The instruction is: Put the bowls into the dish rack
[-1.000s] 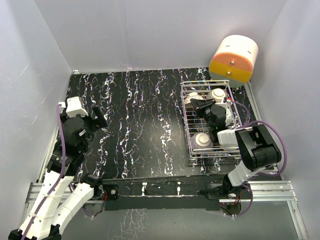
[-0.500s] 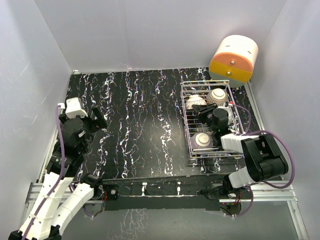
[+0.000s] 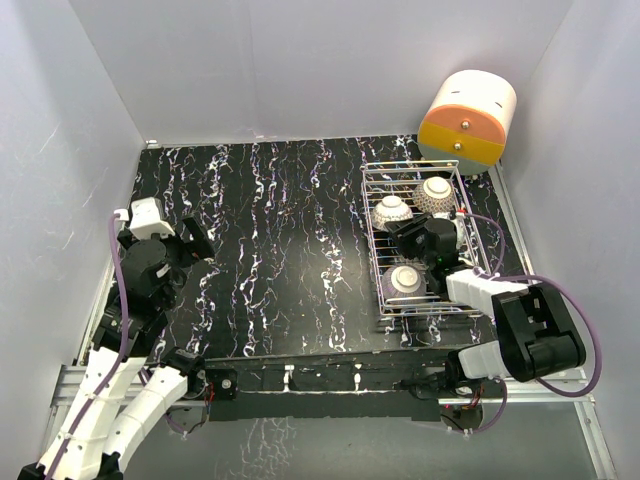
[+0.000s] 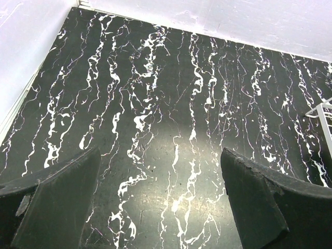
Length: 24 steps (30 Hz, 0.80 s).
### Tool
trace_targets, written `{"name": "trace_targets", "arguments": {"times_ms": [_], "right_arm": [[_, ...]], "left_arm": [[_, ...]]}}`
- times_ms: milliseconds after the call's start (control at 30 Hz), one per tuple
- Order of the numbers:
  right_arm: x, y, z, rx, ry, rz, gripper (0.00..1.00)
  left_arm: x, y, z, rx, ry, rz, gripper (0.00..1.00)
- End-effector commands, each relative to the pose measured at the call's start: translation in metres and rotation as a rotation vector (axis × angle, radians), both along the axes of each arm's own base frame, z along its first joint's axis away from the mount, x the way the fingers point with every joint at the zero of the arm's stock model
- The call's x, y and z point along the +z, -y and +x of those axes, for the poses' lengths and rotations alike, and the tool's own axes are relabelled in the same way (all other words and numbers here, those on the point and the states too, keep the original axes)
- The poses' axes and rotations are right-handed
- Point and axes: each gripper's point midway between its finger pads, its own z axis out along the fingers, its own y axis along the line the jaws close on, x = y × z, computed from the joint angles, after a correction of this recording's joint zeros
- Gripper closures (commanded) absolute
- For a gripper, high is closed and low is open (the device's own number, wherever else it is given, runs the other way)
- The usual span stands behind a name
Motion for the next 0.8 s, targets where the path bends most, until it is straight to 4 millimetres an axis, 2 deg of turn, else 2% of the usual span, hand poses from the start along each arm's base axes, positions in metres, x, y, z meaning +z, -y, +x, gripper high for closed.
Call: {"name": "trace_targets", "arguments": {"times_ms": [0,100,433,567,633,733,767], "right_arm": [[0.005,0.023,0.009,-0.087,-0.026,-0.080,0.56],[0.006,0.024,0.007,-0.085,-0.042,-0.088,0.48],[0.031,0.028,0.011,-0.081,-0.033,-0.149,0.46],[0.031,0.027,0.014,-0.054,-0.067,-0.176,0.24],[0.027,0.024,0.013,-0.032,-0.082,-0.180,0.19],[0.023,0.021,0.011,-0.014,-0.090,-0.173,0.18],[0.024,0.020,0.010,-0.006,-0.089,-0.174,0.10]], "left_arm": [[0.001,0.002,-0.001,-0.011,0.013,-0.014,0.03],[0.001,0.003,-0.001,-0.011,0.015,-0.017,0.03],[0.005,0.004,-0.003,-0.022,0.029,-0.021,0.03],[0.005,0.004,-0.003,-0.027,0.027,-0.022,0.03],[0.006,0.004,-0.004,-0.029,0.031,-0.024,0.03],[0.005,0.003,-0.006,-0.026,0.033,-0.025,0.03],[0.004,0.003,-0.006,-0.024,0.033,-0.025,0.03]]}}
